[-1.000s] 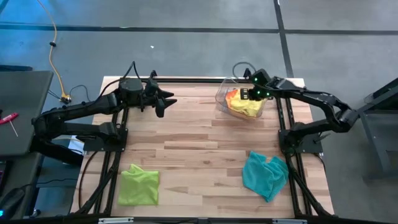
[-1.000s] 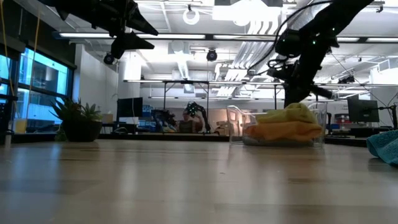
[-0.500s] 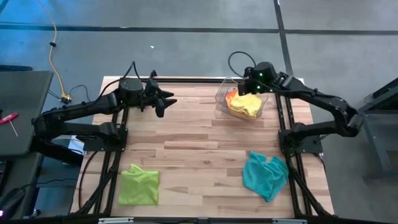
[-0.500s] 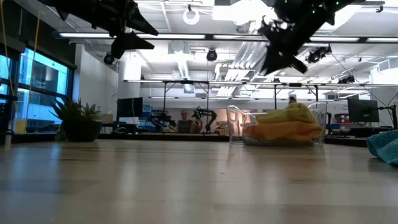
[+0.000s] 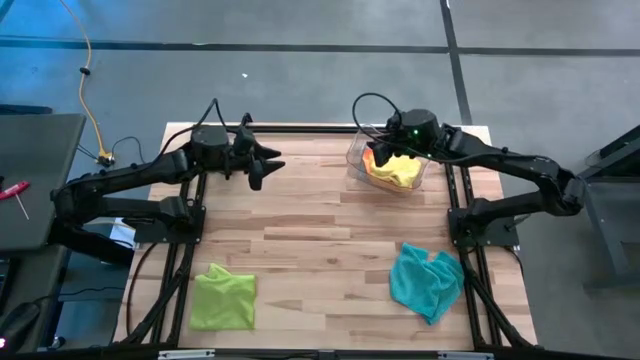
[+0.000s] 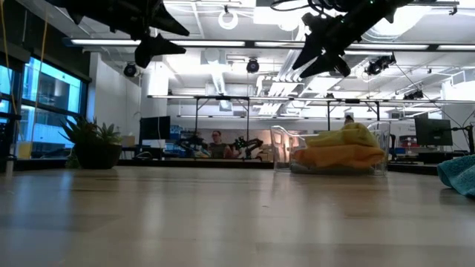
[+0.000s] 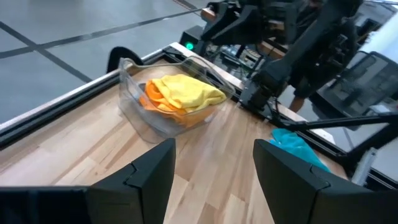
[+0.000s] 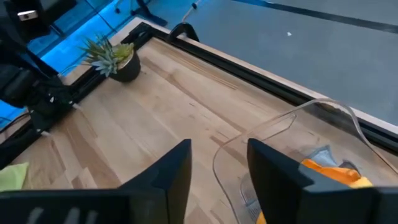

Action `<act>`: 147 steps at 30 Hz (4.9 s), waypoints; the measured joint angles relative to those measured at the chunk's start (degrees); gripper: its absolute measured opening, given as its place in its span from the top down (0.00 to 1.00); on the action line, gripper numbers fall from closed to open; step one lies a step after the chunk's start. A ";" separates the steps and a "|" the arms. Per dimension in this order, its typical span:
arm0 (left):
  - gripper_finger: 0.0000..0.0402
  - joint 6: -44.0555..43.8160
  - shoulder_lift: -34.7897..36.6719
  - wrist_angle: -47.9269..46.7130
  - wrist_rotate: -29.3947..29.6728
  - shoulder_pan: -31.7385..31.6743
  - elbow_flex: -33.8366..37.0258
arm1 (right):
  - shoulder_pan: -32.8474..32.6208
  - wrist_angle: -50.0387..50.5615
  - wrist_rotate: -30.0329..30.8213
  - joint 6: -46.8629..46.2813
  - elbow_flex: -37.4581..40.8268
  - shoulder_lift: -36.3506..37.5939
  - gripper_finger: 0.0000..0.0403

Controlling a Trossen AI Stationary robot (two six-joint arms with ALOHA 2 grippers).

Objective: Fold microfiber towels
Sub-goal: Fold the green microfiber towel

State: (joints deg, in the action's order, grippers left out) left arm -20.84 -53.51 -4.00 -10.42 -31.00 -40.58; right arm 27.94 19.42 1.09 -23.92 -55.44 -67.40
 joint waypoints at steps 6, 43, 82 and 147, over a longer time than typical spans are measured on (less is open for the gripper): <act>0.49 -0.08 0.40 -2.26 -4.00 0.02 -0.16 | 0.00 0.00 -0.04 0.00 0.00 0.00 0.47; 0.42 -2.95 -50.57 -37.09 9.16 75.51 -37.41 | 0.04 7.76 -1.53 7.93 0.04 -0.52 0.37; 0.86 0.19 -60.82 -37.37 10.20 76.30 -33.27 | 0.02 7.32 -0.20 4.28 0.04 -1.31 0.37; 1.00 -8.07 -12.60 -4.84 15.64 45.34 17.21 | -19.25 3.60 -2.26 20.38 -26.38 -38.09 0.37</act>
State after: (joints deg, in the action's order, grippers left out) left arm -28.91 -66.11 -8.83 5.22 14.34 -23.37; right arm 8.69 23.02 -1.17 -3.55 -81.82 -105.49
